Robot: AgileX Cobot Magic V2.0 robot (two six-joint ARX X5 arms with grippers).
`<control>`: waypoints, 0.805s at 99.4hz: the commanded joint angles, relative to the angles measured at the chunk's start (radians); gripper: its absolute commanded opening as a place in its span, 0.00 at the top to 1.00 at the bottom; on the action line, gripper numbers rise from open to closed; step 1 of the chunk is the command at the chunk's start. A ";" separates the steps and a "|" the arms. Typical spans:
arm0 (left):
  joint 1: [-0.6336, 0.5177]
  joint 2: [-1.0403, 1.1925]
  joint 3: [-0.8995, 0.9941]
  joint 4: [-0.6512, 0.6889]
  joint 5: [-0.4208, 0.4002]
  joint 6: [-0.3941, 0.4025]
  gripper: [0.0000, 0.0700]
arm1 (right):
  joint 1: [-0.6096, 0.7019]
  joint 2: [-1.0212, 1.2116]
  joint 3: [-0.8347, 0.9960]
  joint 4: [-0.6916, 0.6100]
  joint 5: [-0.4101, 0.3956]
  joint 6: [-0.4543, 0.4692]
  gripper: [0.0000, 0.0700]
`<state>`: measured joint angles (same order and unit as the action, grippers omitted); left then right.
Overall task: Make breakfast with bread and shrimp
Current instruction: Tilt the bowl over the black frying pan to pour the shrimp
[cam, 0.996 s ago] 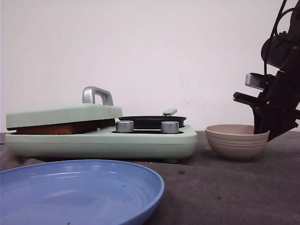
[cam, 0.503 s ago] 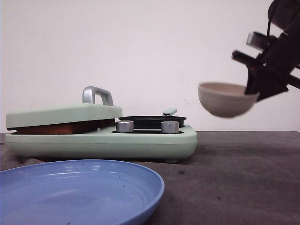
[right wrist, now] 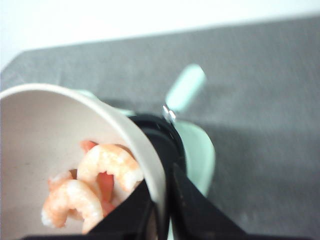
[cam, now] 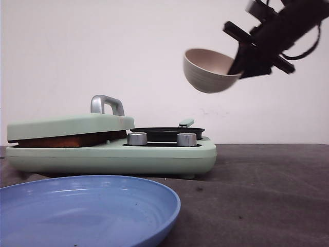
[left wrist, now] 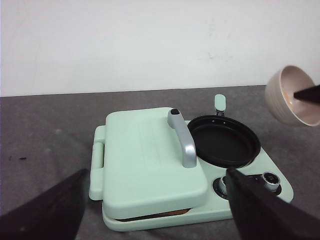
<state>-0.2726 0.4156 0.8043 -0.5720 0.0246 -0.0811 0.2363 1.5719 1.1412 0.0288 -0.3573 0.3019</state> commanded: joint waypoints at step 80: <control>-0.003 0.002 0.006 0.010 0.001 -0.006 0.33 | 0.241 0.212 0.018 0.605 0.382 -0.779 1.00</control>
<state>-0.2726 0.4156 0.8043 -0.5720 0.0250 -0.0811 0.4629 1.7512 1.1416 0.5709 -0.0010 -0.3275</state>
